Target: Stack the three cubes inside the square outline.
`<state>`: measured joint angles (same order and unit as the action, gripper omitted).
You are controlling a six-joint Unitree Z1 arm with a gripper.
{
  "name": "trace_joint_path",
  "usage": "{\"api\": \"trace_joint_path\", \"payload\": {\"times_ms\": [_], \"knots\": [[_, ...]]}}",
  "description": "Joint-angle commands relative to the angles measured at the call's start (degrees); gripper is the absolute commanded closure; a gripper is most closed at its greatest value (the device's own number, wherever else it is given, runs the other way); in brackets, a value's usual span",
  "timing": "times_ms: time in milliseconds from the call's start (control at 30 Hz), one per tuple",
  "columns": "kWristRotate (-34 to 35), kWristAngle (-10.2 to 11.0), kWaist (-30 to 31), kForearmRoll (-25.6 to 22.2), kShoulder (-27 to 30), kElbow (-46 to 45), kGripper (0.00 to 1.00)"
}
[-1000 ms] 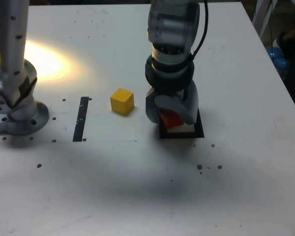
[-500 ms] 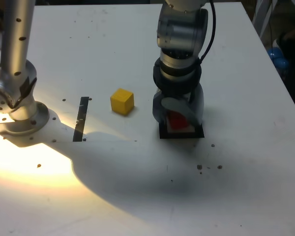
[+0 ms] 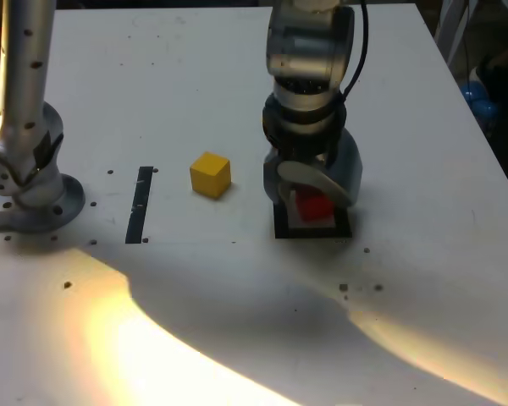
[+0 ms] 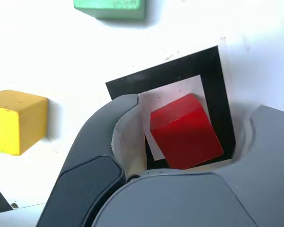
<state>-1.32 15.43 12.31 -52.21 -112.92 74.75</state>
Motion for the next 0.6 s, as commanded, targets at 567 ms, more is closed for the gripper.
{"api": "trace_joint_path", "payload": {"times_ms": [567], "knots": [[-7.3, 0.1, -0.2, -14.6, 12.4, -0.7, 0.00]]}}
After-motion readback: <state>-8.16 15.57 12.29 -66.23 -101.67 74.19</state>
